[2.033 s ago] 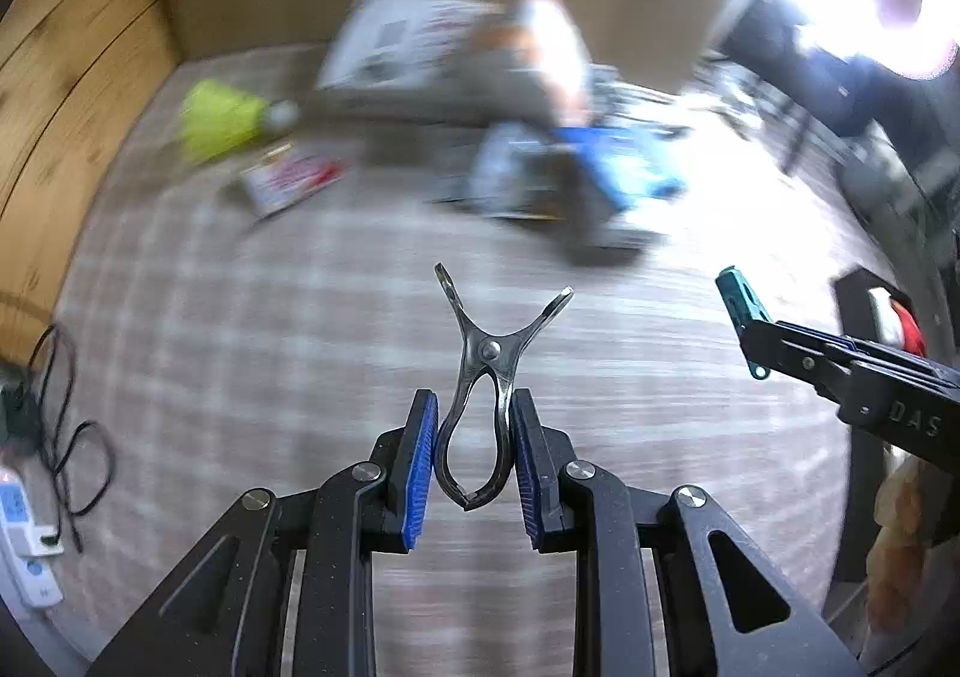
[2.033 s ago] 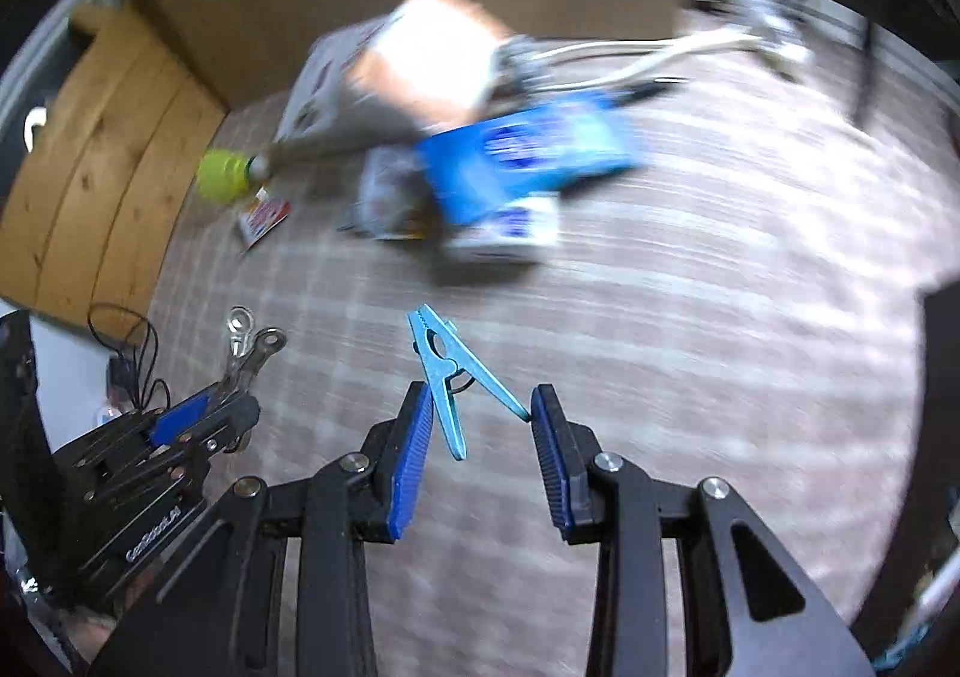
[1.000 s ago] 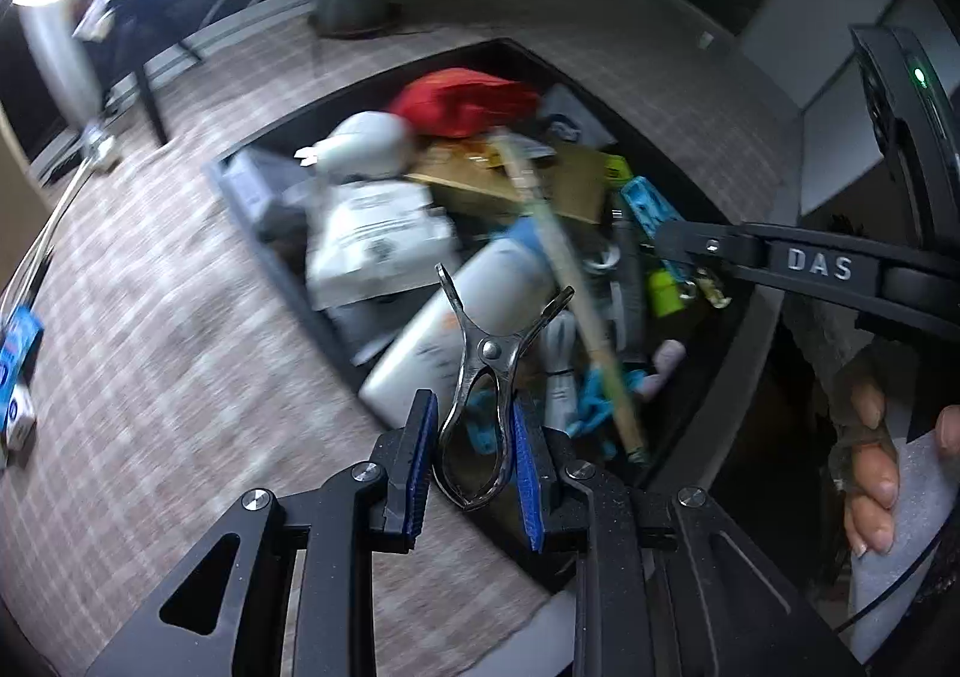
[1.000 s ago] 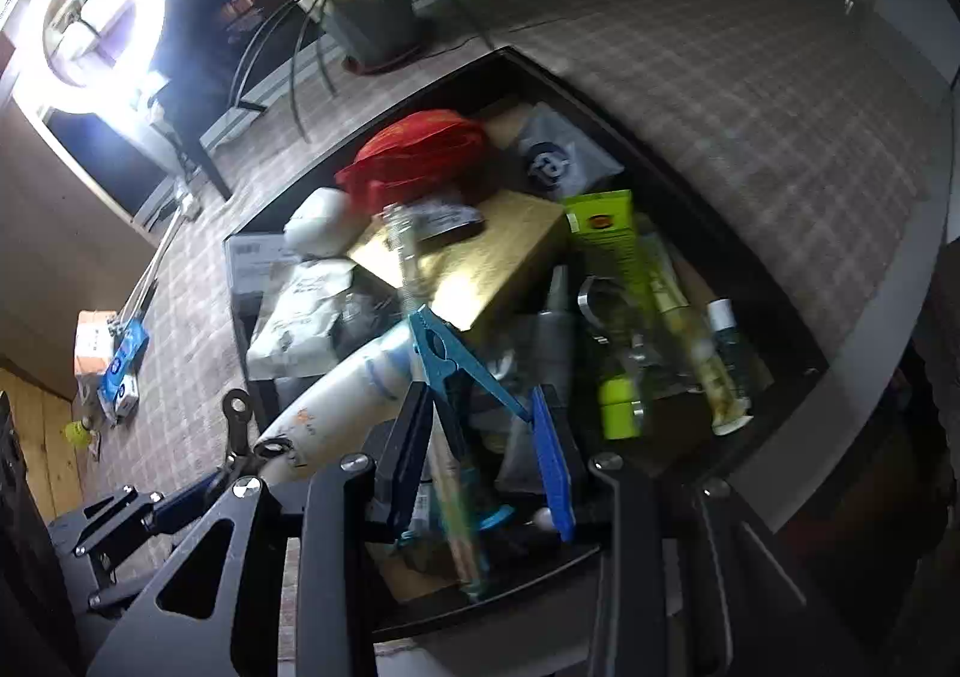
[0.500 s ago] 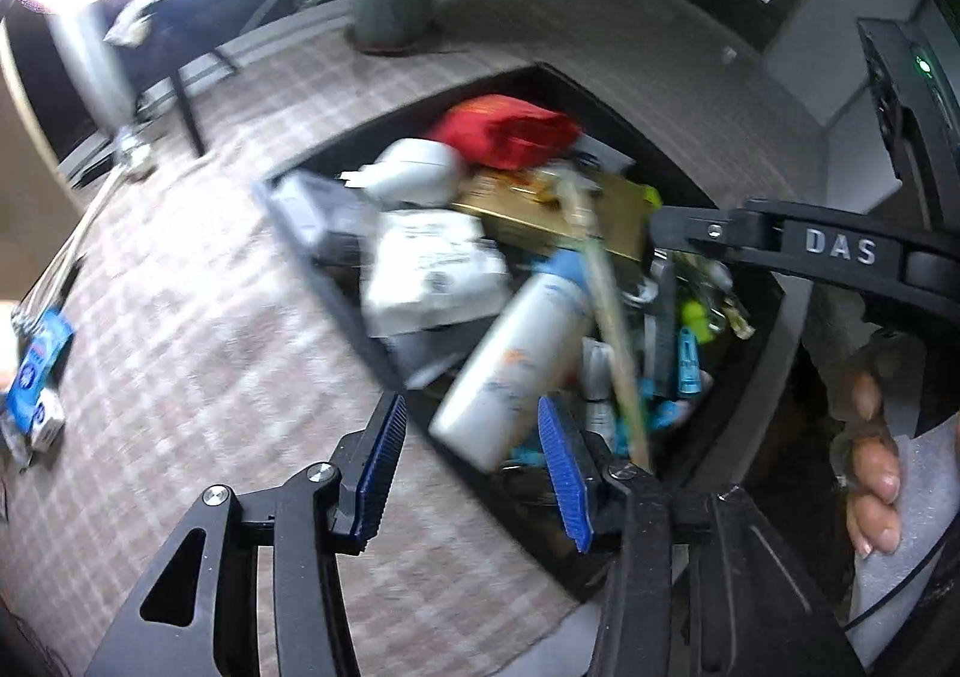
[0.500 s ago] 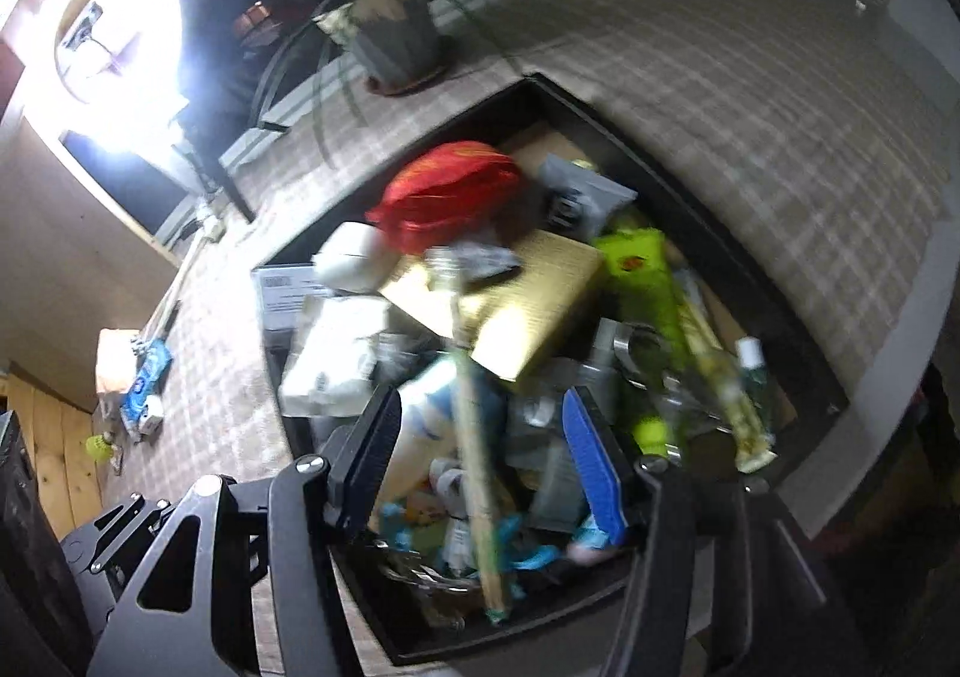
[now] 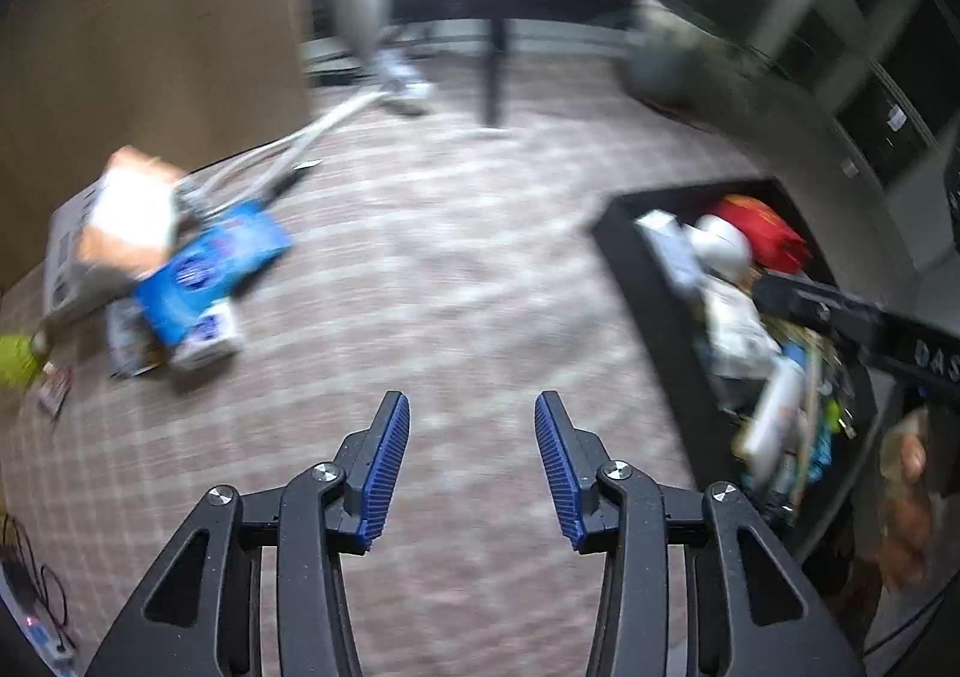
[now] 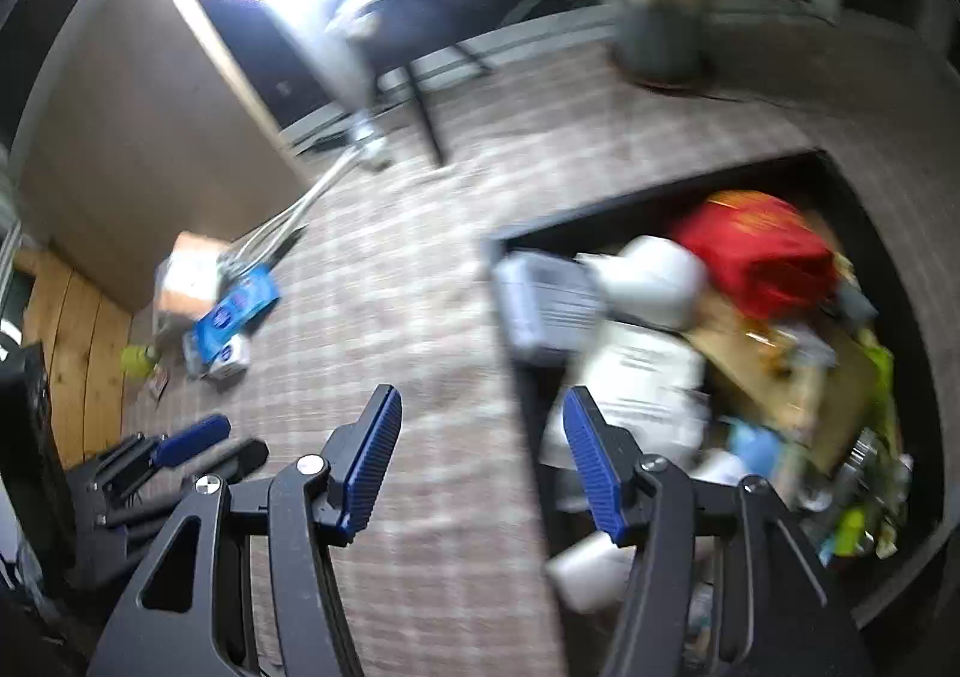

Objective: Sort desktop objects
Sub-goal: 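Reach both grippers to the tissue packs and grasp the patterned tissue pack with the left gripper, then carry the patterned tissue pack in the left gripper to the bin and release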

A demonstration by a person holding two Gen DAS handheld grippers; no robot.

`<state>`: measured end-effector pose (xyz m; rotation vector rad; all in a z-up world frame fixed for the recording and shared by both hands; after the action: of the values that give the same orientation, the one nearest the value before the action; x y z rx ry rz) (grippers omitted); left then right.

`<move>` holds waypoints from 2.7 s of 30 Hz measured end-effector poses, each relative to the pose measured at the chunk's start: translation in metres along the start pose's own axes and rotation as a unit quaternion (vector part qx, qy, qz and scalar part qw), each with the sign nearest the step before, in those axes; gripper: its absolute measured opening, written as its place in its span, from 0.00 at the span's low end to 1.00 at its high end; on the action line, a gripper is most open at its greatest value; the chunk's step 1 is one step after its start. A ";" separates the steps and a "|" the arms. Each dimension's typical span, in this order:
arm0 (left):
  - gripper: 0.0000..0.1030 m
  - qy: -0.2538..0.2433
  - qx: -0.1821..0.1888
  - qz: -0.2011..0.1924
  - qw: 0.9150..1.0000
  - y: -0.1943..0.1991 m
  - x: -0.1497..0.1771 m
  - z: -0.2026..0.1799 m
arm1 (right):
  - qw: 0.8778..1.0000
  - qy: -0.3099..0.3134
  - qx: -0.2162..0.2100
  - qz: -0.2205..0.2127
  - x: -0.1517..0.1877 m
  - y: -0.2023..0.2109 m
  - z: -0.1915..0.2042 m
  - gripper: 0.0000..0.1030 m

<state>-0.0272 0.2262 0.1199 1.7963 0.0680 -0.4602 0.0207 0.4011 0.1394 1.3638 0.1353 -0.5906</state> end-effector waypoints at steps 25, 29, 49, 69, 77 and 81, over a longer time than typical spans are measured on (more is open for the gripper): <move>0.12 0.204 0.000 0.032 0.978 -0.064 -0.023 0.221 | 0.978 0.090 -0.124 0.140 -0.055 -0.187 0.194 0.31; 0.11 0.224 0.004 0.031 0.974 -0.077 -0.028 0.225 | 0.978 0.071 -0.130 0.145 -0.061 -0.208 0.197 0.27; 0.00 0.229 0.036 0.052 0.971 -0.097 -0.009 0.193 | 0.969 0.063 -0.176 0.163 -0.041 -0.219 0.210 0.18; 0.00 0.133 0.076 0.057 0.987 -0.063 0.021 0.075 | 0.981 0.019 -0.156 0.112 0.026 -0.117 0.120 0.07; 0.00 0.062 0.108 0.059 0.990 -0.046 0.028 -0.004 | 0.990 -0.027 -0.119 0.064 0.039 -0.064 0.052 0.07; 0.00 0.015 0.131 0.064 0.989 -0.043 0.031 -0.061 | 0.993 -0.064 -0.097 0.036 0.048 -0.029 -0.001 0.07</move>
<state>0.0056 0.2900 0.0827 2.0512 -0.0903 -0.3637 0.0481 0.3842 0.0938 1.1358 0.0380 -0.5869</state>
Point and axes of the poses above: each gripper's, at about its wrist camera, not at the fingertips, and y roughly against the way its jaws point, z to its left, x to its underside, the point moved 2 cm from there along -y, roughly the way its jaws point, and after that the axes turned 9 degrees about y, right-handed, at the moved point
